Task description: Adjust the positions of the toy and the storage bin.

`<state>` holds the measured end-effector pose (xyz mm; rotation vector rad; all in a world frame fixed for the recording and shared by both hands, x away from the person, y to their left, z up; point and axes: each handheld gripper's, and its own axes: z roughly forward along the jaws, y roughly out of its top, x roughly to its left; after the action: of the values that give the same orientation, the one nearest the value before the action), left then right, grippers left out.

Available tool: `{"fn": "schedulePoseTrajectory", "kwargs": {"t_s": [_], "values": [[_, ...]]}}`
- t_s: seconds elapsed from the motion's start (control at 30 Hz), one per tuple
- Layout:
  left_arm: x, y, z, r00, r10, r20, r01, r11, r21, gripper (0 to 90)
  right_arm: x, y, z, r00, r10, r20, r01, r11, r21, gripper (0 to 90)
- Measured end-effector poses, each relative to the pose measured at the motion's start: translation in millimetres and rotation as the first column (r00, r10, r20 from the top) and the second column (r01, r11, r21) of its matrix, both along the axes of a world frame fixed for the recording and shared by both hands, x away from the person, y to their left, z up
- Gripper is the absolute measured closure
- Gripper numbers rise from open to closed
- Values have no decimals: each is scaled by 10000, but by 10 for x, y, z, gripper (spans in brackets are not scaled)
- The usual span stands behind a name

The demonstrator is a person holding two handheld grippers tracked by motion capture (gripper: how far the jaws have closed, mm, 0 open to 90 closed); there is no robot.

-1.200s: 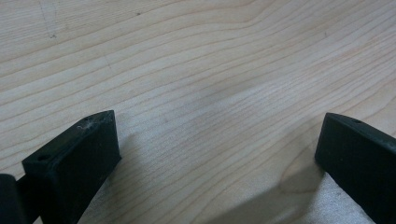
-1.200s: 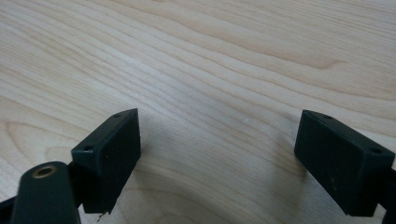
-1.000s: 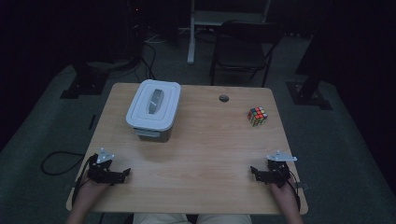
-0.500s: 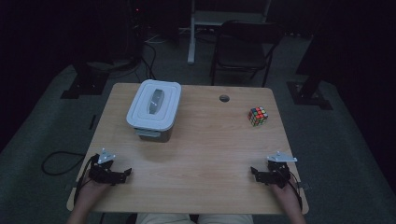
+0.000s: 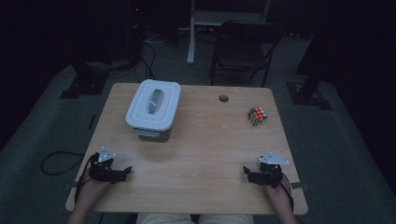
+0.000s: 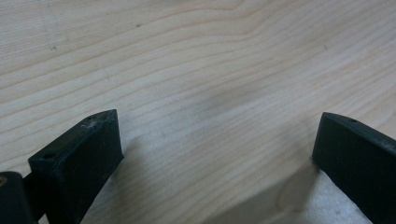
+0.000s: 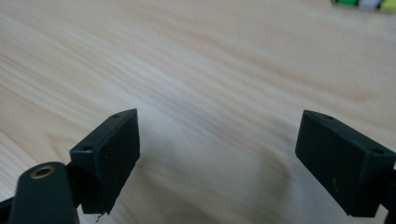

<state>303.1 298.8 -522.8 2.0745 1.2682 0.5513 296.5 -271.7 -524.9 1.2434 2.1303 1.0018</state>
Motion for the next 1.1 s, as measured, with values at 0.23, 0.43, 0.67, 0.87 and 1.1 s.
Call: {"fn": "schedulePoseTrajectory", "kwargs": {"t_s": [0.23, 0.43, 0.67, 0.87, 1.1], "values": [[63, 20, 39, 9998, -220, -18, 221, 9996, 169, 22, 85, 100, 12, 10000, -69, -2, 69, 9998, 188, 137], [149, 30, 74, 9993, -361, 25, 361, 9993, 123, 22, 187, 154, 84, 9991, -239, 336, 222, 9984, 511, 137], [216, 75, 112, 9994, -224, 245, 221, 9997, 125, 22, 360, 308, 154, 9995, 42, 322, -61, 9983, 576, 137], [287, 115, 102, 9997, -48, 234, 45, 9999, 120, 23, 494, 492, 167, 9991, 331, 274, -343, 9985, 425, 137], [345, 165, 76, 9997, 36, 229, -40, 9999, 158, 23, 628, 741, 163, 9972, 644, 374, -660, 9969, 422, 137]]}}
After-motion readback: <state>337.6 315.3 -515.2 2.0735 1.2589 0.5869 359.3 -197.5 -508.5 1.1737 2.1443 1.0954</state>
